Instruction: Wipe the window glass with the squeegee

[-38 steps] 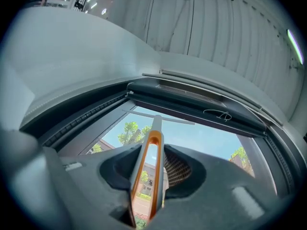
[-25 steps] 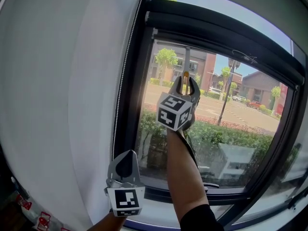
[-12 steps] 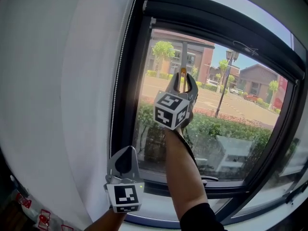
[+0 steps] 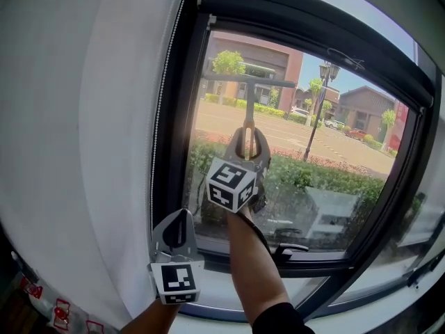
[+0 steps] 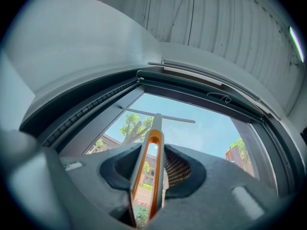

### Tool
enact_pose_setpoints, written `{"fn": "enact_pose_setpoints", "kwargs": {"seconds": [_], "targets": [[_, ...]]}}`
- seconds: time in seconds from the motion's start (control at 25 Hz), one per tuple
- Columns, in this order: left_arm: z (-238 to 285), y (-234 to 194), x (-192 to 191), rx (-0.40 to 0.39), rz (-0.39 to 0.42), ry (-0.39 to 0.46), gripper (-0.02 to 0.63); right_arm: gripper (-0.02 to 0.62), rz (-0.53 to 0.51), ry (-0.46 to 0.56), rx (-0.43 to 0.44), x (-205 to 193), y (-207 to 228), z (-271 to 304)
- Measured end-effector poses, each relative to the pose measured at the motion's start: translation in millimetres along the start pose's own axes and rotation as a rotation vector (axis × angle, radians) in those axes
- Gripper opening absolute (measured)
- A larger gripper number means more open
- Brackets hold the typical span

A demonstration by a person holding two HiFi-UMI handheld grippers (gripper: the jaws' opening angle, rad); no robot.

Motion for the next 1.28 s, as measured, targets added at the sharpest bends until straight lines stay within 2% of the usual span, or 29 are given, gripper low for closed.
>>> {"fn": "enact_pose_setpoints", "kwargs": {"seconds": [0.2, 0.4, 0.72, 1.0, 1.28], "targets": [[-7, 0, -11, 0.018, 0.002, -0.048, 0.015, 0.117, 0.0, -0.027, 0.021, -25, -6, -24], [-12, 5, -18, -0.001, -0.019, -0.053, 0.015, 0.117, 0.017, -0.053, 0.047, -45, -12, -44], [-18, 11, -26, -0.005, -0.023, -0.069, 0.015, 0.117, -0.015, -0.084, 0.063, -72, -17, -68], [-15, 18, -23, -0.011, -0.022, -0.056, 0.015, 0.117, -0.013, -0.072, 0.069, -68, -7, -77], [-4, 25, -13, -0.005, 0.003, -0.042, 0.015, 0.117, -0.001, 0.009, 0.025, -34, 37, -58]]}}
Point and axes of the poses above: the fingertips, and each gripper's own axes: z forward along the fingers, y to its right, x out of its top, the point moved 8 cm from there along -z, backward along the fingers, and after that the axes turned 5 degrees about -y, right-handed, at the moved point
